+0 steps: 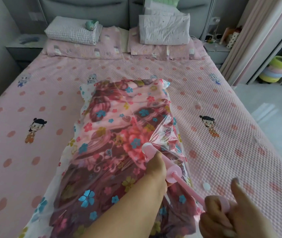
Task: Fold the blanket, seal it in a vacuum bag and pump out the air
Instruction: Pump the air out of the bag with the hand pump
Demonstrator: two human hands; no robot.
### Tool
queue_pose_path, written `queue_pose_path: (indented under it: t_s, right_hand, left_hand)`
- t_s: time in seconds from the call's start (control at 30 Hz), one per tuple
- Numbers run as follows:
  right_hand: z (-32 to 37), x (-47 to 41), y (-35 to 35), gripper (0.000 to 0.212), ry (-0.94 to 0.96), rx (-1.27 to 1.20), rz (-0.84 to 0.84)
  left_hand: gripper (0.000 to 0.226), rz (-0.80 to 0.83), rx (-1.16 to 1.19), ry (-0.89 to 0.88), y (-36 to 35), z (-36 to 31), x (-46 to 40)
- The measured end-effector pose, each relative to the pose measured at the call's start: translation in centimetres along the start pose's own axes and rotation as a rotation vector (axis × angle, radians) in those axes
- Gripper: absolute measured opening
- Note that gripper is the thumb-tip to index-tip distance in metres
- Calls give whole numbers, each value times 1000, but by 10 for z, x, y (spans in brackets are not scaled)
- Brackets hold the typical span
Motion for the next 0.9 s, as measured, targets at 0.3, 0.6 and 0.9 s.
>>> queue_pose_path:
  t_s: [0.3, 0.6, 0.9]
  right_hand:
    - [-1, -25, -5, 74, -132, 74, -137]
    - [3, -37, -18, 72, -41, 53, -252]
    - [-2, 2, -14, 79, 17, 114, -6]
  left_hand:
    - [63, 39, 4, 21, -4, -1, 0]
    - [56, 8, 23, -8, -3, -4, -4]
    - [36, -16, -50, -31, 11, -6, 6]
Point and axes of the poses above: each hand's wrist, its own x-axis away from the middle knuckle, its own y-axis out of the back of the hand, z = x × y, the point moved 1 cm from there along -x, towards the middle knuckle, and after that the axes turned 7 degrees about -z, right-handed, at the moved point
